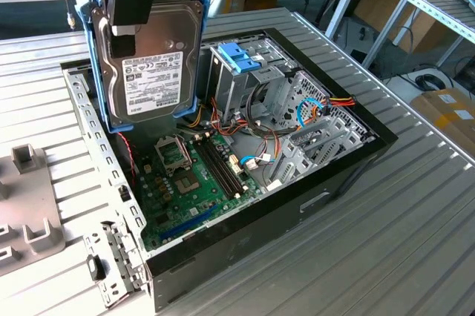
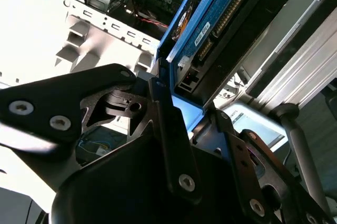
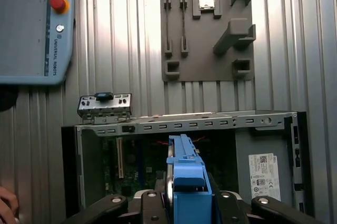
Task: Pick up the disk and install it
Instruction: 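Pick up the disk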
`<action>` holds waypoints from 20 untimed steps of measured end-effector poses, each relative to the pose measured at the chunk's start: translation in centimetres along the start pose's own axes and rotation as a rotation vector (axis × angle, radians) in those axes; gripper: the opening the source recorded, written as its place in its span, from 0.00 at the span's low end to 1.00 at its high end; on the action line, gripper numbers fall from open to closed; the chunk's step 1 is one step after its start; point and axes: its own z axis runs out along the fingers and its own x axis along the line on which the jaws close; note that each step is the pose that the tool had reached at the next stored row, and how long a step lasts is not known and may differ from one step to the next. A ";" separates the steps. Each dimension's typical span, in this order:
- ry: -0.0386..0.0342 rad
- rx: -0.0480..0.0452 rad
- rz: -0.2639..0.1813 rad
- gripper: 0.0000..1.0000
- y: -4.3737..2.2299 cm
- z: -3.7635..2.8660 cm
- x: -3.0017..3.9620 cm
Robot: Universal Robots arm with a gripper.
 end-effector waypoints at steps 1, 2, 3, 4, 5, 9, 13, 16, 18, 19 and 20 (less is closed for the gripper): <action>0.0000 0.0000 0.000 0.37 -0.01 0.01 0.12; 0.0000 0.0000 0.000 0.37 -0.01 0.01 0.20; 0.0000 0.0000 0.000 0.37 -0.02 0.01 0.28; 0.0000 0.0000 0.000 0.37 -0.02 0.02 0.38; 0.0000 0.0000 0.000 0.37 -0.03 0.02 0.46; 0.0000 0.0000 0.000 0.37 -0.05 0.03 0.86; 0.0000 0.0000 0.000 0.37 -0.08 0.05 1.50; 0.0000 0.0000 0.000 0.37 -0.10 0.06 1.84; 0.0000 0.0000 0.000 0.37 -0.11 0.06 2.06; 0.0000 0.0000 0.000 0.37 -0.11 0.07 2.17; -0.0001 0.0000 0.000 0.37 -0.12 0.07 2.28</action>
